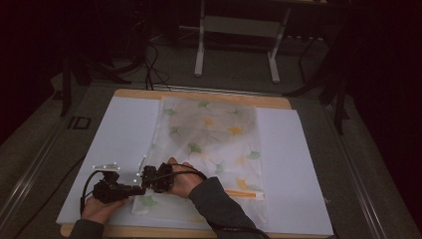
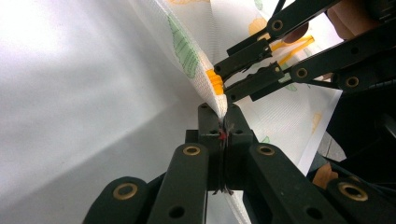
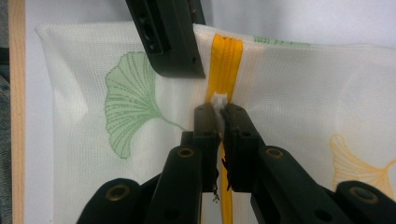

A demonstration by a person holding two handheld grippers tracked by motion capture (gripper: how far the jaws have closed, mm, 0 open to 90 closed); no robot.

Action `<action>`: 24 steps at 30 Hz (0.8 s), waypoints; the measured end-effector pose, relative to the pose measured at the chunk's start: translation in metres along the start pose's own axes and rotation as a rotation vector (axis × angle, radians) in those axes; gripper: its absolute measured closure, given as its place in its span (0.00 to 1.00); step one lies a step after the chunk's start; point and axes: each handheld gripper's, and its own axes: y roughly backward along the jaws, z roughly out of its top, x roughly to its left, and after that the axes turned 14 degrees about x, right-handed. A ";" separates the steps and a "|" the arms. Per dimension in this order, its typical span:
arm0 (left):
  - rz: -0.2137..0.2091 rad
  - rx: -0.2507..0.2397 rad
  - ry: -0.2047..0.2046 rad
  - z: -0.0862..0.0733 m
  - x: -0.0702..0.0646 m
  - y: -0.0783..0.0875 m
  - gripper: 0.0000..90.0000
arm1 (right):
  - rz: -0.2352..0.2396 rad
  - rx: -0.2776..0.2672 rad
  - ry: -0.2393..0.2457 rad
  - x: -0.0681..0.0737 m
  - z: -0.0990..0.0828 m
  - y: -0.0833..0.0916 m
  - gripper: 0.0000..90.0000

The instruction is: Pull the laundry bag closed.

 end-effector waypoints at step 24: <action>-0.008 -0.007 0.002 0.000 0.001 0.001 0.99 | -0.031 0.041 0.008 0.005 -0.016 0.003 0.94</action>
